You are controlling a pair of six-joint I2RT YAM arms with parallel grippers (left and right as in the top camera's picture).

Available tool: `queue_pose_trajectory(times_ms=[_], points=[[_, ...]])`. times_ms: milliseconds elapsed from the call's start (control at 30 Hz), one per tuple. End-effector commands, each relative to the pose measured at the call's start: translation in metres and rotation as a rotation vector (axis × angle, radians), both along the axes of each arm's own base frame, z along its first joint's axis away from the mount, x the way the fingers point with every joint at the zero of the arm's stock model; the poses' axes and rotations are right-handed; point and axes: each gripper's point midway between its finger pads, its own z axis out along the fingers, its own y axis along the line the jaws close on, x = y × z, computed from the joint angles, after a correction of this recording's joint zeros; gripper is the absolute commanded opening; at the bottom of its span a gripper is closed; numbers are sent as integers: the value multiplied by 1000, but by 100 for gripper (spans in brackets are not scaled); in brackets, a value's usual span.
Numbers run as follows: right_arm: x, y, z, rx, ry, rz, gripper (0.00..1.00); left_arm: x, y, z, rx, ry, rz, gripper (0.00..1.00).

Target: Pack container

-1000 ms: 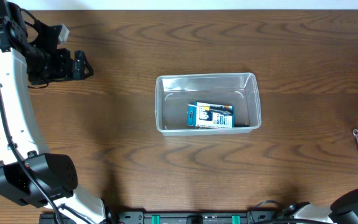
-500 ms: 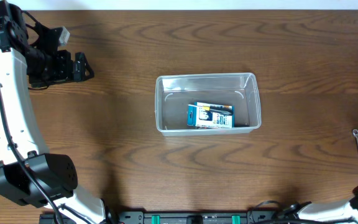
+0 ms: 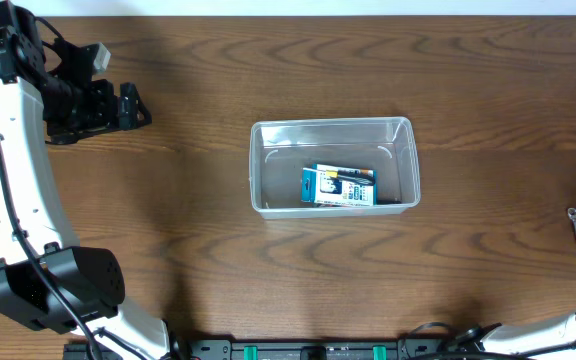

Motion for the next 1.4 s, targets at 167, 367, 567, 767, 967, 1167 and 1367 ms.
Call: queue_pose_trajectory(times_ms=[167, 367, 567, 767, 967, 1167, 1367], points=[[-4, -6, -7, -25, 64, -9, 99, -2, 2, 0, 2, 11, 21, 98], [1, -1, -28, 14, 113, -7, 99, -2, 2, 0, 2, 10, 21, 98], [13, 8, -47, 57, 144, -36, 99, -2, 2, 0, 2, 10, 21, 98], [32, 22, -57, 62, 170, 21, 99, -2, 2, 0, 2, 10, 21, 98], [34, 21, -54, -5, 271, 289, 93, -1, 2, 0, 3, 6, 21, 98], [22, 7, -47, -24, 399, 675, 87, 0, 2, 0, 4, 2, 21, 98], [30, -1, -49, 20, 399, 1195, 95, 2, 3, 0, 6, -5, 21, 98]])
